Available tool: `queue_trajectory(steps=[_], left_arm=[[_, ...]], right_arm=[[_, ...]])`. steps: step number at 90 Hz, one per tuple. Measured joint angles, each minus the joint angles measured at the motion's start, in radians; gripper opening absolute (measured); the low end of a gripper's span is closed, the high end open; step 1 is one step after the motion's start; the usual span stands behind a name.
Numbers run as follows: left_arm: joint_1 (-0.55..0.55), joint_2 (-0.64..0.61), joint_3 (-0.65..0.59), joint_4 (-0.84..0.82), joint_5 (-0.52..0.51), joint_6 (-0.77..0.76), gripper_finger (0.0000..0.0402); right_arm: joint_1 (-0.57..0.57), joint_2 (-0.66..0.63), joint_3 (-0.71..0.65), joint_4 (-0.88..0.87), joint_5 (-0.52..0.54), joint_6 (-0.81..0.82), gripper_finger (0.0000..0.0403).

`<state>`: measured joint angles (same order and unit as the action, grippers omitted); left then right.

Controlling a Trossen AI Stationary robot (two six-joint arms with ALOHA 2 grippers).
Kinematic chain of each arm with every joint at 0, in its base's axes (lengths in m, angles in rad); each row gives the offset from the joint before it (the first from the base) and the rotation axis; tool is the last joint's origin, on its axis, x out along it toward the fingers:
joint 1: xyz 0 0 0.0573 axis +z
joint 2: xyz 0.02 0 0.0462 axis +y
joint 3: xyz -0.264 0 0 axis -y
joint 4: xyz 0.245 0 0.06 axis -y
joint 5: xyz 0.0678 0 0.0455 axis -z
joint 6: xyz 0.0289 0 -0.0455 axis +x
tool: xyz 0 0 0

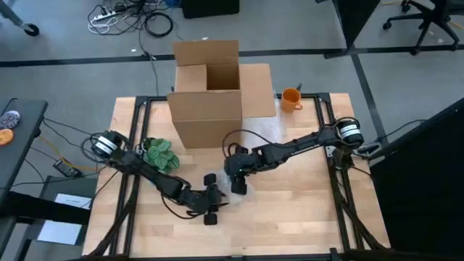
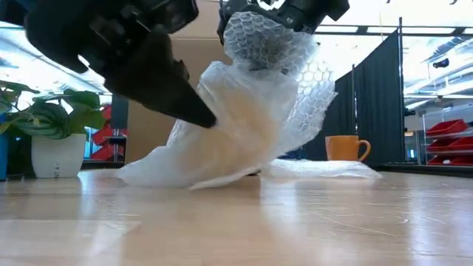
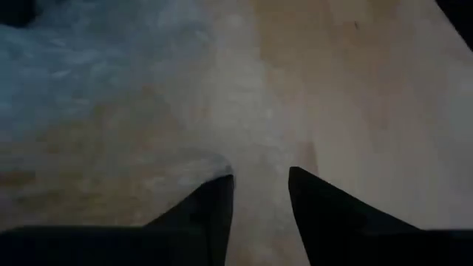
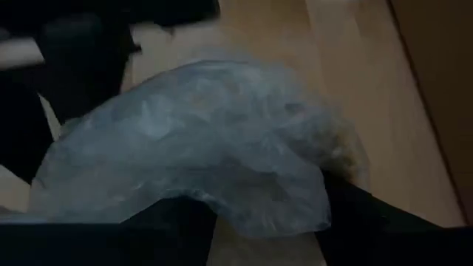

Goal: Wrap mug
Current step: Wrap the yellow mug with the bubble wrap

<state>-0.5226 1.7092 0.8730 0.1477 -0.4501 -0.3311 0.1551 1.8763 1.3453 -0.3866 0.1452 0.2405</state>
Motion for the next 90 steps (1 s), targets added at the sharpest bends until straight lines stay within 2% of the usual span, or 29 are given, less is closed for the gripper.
queue_trajectory(steps=[24, 35, 41, 48, 56, 76, 90], left_arm=[[-0.036, -0.115, 0.000, -0.348, -0.010, -0.160, 0.0117], [-0.034, -0.118, -0.002, -0.521, -0.102, -0.244, 0.0117], [-0.016, -0.100, -0.003, -0.543, -0.160, -0.268, 0.0117], [0.018, -0.067, -0.003, -0.499, -0.176, -0.267, 0.0117], [0.059, -0.002, -0.004, -0.378, -0.176, -0.228, 0.0117], [0.127, 0.195, -0.003, 0.024, -0.168, -0.105, 0.0117], [0.132, 0.231, 0.000, 0.186, -0.153, -0.054, 0.0117]], right_arm=[[-0.001, 0.000, -0.002, -0.003, 0.000, -0.002, 0.0173], [-0.001, 0.000, -0.002, -0.002, -0.002, -0.003, 0.0173], [-0.001, 0.000, -0.002, 0.002, -0.003, -0.004, 0.0173], [-0.001, 0.001, 0.003, -0.002, -0.004, -0.005, 0.0173], [-0.001, 0.002, 0.026, -0.030, -0.005, -0.005, 0.0173], [-0.001, -0.001, 0.074, -0.114, -0.003, -0.008, 0.0173], [-0.001, -0.001, 0.078, -0.186, -0.004, 0.003, 0.0173]])
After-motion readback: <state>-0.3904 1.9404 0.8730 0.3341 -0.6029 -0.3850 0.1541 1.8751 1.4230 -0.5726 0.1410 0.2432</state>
